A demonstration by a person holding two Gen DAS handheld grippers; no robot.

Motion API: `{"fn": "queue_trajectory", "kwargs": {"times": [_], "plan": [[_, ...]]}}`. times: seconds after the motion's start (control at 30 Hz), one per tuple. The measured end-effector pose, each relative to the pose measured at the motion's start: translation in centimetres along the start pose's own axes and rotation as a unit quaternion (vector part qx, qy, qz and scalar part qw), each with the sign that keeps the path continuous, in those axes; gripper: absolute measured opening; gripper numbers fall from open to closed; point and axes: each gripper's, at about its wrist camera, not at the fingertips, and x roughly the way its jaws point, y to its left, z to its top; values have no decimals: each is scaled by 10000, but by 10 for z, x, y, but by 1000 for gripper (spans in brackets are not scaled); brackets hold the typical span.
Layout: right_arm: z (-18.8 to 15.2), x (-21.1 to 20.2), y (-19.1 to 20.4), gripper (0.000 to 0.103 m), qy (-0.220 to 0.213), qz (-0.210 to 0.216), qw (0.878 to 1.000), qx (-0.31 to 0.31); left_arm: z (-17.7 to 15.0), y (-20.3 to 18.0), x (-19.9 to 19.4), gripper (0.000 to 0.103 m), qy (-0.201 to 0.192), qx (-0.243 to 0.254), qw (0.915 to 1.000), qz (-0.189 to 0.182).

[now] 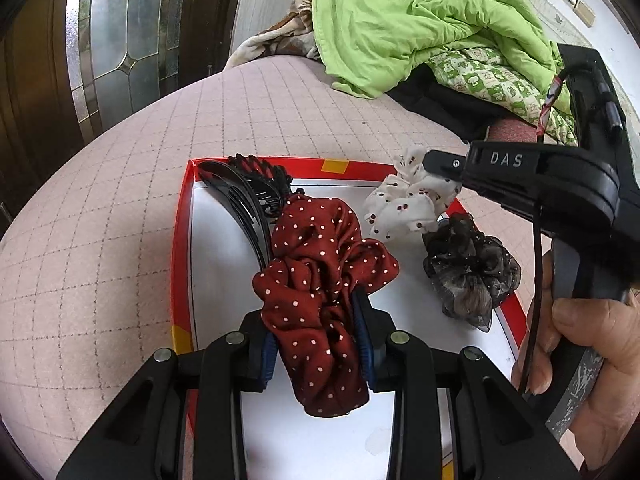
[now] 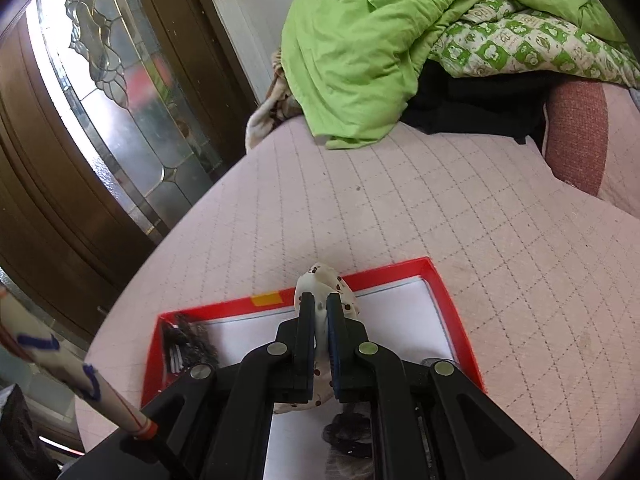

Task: Organize jewelry
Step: 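Lower the red scrunchie into the tray with the left tool while the right tool releases the white one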

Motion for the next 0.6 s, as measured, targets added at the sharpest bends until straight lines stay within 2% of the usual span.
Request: {"fn": "queue_trajectory", "kwargs": {"times": [0.13,0.23,0.3,0.37,0.6], "plan": [[-2,1,-4,8,45,-70,10000,-4,-1,1,3,37,50,1,10000,65],[-2,1,-8,10,75,-95,9999,32,-1,3,3,46,45,-26,9999,119],[-1,-2,-9,16,70,-103,9999,42,0,3,3,52,36,-30,9999,133],[0,-5,-9,27,60,-72,9999,38,0,4,3,60,24,-58,9999,151],[4,-23,-5,43,-63,-16,10000,-1,-1,1,-1,69,-19,-23,9998,208]]}}
